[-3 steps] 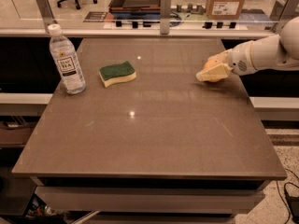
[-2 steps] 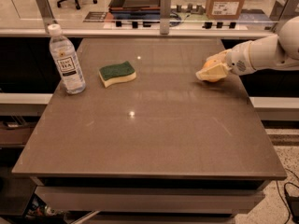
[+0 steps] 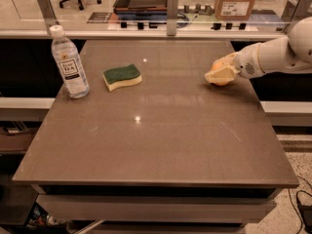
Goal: Move orange near sponge
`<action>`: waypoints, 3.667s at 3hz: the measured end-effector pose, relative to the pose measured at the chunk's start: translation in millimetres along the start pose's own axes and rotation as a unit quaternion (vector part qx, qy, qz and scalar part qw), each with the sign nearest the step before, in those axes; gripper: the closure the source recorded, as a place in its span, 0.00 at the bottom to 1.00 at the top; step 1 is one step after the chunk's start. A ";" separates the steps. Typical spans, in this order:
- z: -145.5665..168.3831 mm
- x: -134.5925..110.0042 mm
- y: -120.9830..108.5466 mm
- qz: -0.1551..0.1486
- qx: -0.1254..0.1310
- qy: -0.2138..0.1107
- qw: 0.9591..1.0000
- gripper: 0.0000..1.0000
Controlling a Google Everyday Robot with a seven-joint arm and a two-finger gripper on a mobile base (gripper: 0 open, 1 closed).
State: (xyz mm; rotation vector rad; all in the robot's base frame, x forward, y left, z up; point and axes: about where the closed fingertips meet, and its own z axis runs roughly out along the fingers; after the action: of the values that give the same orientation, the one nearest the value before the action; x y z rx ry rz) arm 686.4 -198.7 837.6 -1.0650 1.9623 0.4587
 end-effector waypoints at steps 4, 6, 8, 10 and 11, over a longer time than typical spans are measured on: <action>-0.7 -1.8 0.2 0.000 0.000 0.000 1.000 1.00; -0.8 -2.0 0.2 0.000 0.000 0.000 1.000 1.00; -17.1 -33.2 5.7 -0.024 0.016 0.004 1.000 1.00; -27.5 -89.4 22.1 -0.065 0.028 0.012 0.997 1.00; -10.7 -106.5 29.6 -0.077 0.008 0.006 0.997 1.00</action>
Offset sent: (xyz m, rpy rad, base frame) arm -0.0040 0.0352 0.0477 0.0138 -0.0374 0.0752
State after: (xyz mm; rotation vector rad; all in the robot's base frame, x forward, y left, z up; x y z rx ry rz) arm 687.8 -134.1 928.0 -1.2004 1.8744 0.3518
